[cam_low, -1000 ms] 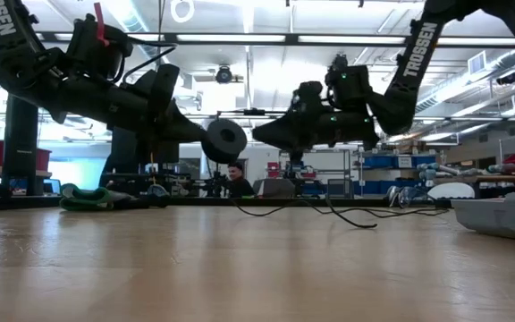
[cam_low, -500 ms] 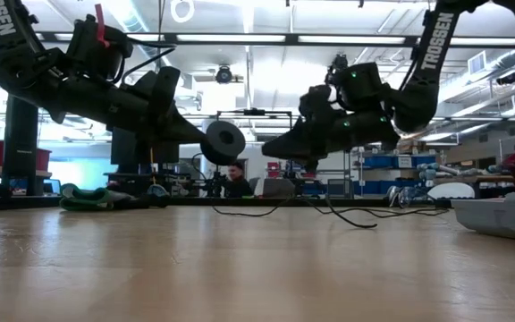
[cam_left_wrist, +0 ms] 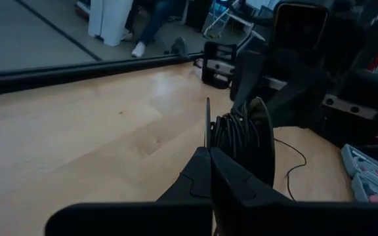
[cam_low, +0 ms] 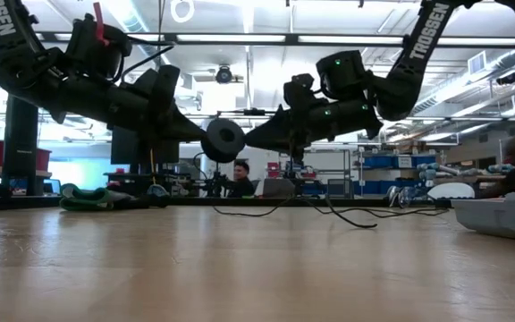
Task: Coil cords
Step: Coil the black wire
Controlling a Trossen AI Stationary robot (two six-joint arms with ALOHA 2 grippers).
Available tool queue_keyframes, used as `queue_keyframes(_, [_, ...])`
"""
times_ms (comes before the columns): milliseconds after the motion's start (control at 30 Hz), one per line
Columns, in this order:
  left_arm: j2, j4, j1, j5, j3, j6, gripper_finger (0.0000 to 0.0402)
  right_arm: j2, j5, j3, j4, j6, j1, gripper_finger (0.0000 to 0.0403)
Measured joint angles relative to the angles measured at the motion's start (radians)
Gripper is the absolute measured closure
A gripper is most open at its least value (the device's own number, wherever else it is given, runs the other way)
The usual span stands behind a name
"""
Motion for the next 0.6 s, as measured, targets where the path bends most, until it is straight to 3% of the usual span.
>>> queue_keyframes(400, [0.0,0.051,0.0,0.036,0.0,0.012,0.0401,0.0,-0.112,0.015,-0.002,0.001,0.006,0.0322])
queue_keyframes(600, [0.0,0.051,0.0,0.04,0.0,0.011,0.0401,0.0,-0.115,0.015,-0.001,-0.007,0.021,0.0364])
